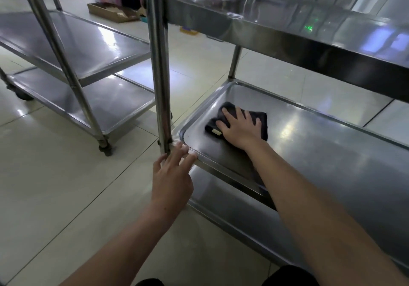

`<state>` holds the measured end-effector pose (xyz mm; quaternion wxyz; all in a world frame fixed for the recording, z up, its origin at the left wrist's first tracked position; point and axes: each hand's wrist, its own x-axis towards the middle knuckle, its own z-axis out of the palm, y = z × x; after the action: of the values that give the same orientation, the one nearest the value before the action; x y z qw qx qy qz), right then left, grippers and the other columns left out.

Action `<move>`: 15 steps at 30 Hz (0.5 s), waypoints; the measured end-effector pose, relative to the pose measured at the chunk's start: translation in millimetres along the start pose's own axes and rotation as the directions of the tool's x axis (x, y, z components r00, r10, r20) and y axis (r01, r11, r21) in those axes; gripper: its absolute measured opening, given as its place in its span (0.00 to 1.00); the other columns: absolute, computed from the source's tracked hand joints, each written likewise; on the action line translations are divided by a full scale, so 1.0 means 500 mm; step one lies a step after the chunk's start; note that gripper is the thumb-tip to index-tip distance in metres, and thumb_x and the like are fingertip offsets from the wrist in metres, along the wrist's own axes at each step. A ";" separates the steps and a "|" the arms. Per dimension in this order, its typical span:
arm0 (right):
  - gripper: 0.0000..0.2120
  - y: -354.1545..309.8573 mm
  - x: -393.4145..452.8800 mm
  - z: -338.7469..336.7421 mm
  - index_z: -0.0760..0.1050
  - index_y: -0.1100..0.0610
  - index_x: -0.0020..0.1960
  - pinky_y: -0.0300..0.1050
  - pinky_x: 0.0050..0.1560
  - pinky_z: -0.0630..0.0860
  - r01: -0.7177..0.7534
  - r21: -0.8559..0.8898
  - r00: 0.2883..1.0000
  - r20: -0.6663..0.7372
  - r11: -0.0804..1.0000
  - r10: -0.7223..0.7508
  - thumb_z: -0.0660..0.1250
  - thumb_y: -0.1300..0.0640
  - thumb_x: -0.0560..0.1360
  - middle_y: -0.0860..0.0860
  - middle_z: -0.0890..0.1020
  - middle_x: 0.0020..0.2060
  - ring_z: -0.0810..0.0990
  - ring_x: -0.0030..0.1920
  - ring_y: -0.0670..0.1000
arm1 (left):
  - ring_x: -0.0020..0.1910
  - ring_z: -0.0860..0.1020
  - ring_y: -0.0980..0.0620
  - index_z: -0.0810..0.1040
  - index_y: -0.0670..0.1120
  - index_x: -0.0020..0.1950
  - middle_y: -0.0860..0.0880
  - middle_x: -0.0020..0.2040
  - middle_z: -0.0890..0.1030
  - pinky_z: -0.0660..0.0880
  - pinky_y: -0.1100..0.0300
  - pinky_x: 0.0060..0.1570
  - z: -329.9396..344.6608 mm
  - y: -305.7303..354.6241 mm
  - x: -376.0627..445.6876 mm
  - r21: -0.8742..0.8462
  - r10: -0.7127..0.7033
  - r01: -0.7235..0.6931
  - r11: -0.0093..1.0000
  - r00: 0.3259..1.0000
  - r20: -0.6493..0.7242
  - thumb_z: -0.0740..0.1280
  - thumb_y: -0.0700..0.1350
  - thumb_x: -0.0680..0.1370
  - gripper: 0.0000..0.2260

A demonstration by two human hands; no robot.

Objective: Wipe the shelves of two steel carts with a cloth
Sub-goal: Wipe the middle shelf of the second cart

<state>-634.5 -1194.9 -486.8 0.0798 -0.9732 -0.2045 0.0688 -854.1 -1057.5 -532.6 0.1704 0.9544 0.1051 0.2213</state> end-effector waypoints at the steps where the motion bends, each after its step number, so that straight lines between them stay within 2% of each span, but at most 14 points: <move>1: 0.32 -0.030 0.013 0.002 0.48 0.36 0.84 0.70 0.80 0.42 0.035 -0.005 0.999 0.010 0.999 -0.035 0.47 0.29 0.82 0.50 0.47 0.86 0.43 0.84 0.58 | 0.76 0.66 0.51 0.76 0.56 0.62 0.54 0.68 0.73 0.65 0.49 0.68 0.000 -0.002 0.000 0.001 0.000 0.000 1.000 1.000 0.004 0.69 0.32 0.67 0.28; 4: 0.32 -0.093 -0.007 0.021 0.48 0.34 0.83 0.70 0.80 0.41 0.170 -0.042 0.985 0.015 0.985 -0.169 0.47 0.29 0.81 0.48 0.47 0.85 0.44 0.84 0.57 | 0.76 0.67 0.52 0.75 0.57 0.63 0.54 0.68 0.74 0.67 0.45 0.68 -0.006 -0.005 -0.001 0.000 -0.014 0.014 1.000 1.000 0.009 0.70 0.32 0.66 0.30; 8: 0.30 -0.086 -0.055 0.037 0.49 0.35 0.83 0.68 0.80 0.42 0.273 -0.059 0.961 -0.014 0.960 -0.274 0.47 0.31 0.83 0.48 0.50 0.85 0.47 0.84 0.55 | 0.74 0.70 0.51 0.75 0.57 0.64 0.52 0.68 0.75 0.68 0.44 0.63 -0.002 -0.008 -0.008 0.014 0.004 -0.004 1.000 1.000 -0.006 0.72 0.32 0.66 0.31; 12: 0.30 -0.064 0.007 0.029 0.54 0.35 0.83 0.68 0.80 0.44 0.214 -0.036 0.975 -0.048 0.976 -0.215 0.47 0.31 0.82 0.47 0.53 0.85 0.49 0.84 0.54 | 0.72 0.73 0.51 0.76 0.56 0.61 0.52 0.64 0.78 0.69 0.45 0.58 0.006 -0.004 0.000 -0.009 -0.003 0.002 1.000 0.998 -0.061 0.72 0.30 0.63 0.31; 15: 0.30 -0.038 0.094 0.019 0.55 0.36 0.82 0.69 0.79 0.47 0.116 -0.014 0.991 -0.073 0.993 -0.116 0.47 0.31 0.81 0.49 0.54 0.84 0.51 0.84 0.56 | 0.73 0.72 0.51 0.76 0.57 0.61 0.52 0.65 0.77 0.69 0.45 0.58 0.011 -0.006 -0.001 -0.023 -0.003 0.002 1.000 0.998 -0.060 0.72 0.31 0.63 0.31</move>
<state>-600.9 -1157.4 -497.2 0.0863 -0.9619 -0.2580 0.0271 -852.5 -1056.6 -538.7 0.1785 0.9451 0.1088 0.2510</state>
